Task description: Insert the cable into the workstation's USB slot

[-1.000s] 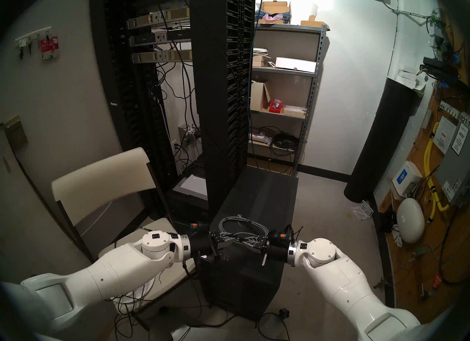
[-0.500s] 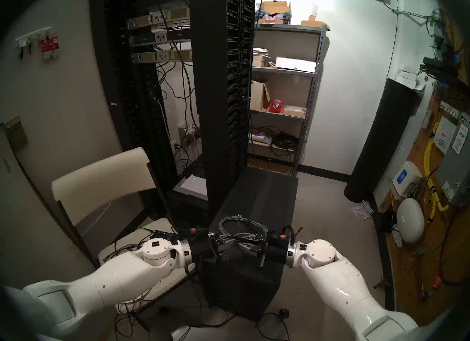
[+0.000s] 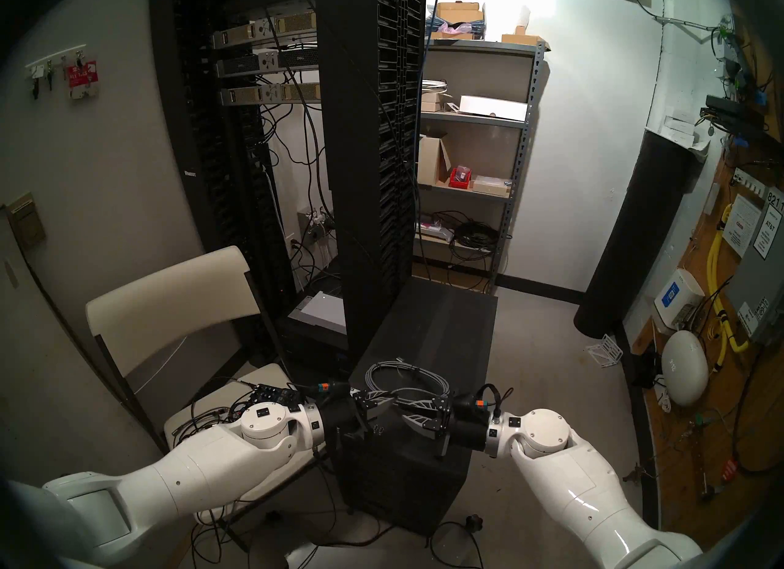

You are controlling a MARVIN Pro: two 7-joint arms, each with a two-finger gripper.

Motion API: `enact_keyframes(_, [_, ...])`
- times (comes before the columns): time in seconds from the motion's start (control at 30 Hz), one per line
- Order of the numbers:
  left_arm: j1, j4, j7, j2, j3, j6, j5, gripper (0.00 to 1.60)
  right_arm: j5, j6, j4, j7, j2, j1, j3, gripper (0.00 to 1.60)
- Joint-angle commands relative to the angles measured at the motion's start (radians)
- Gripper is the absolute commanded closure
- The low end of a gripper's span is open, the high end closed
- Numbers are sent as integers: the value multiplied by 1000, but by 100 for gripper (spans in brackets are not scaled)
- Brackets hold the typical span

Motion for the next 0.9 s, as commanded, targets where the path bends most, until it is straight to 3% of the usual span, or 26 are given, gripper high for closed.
enact_keyframes(0.0, [-9, -18, -8, -9, -10, -11, -11, 160, 34, -13, 2, -16, -34, 7, 22, 84])
enact_keyframes(0.2, [1, -20, -20, 2, -9, -16, -16, 160, 34, -18, 36, -18, -56, 37, 23, 81])
enact_keyframes(0.27, [5, -23, -19, 4, -11, -18, -18, 160, 33, -11, 40, -17, -57, 43, 22, 63])
enact_keyframes(0.3, [6, -24, -21, 5, -11, -18, -19, 160, 33, -12, 43, -16, -58, 45, 22, 28])
enact_keyframes(0.47, [12, -31, -25, 13, -14, -17, -25, 160, 31, -17, 62, -15, -69, 57, 20, 28])
enact_keyframes(0.67, [18, -35, -30, 22, -13, -19, -26, 160, 33, -33, 69, -18, -84, 65, 26, 38])
enact_keyframes(0.87, [21, -34, -32, 23, -10, -30, -22, 160, 38, -38, 58, -4, -86, 67, 31, 69])
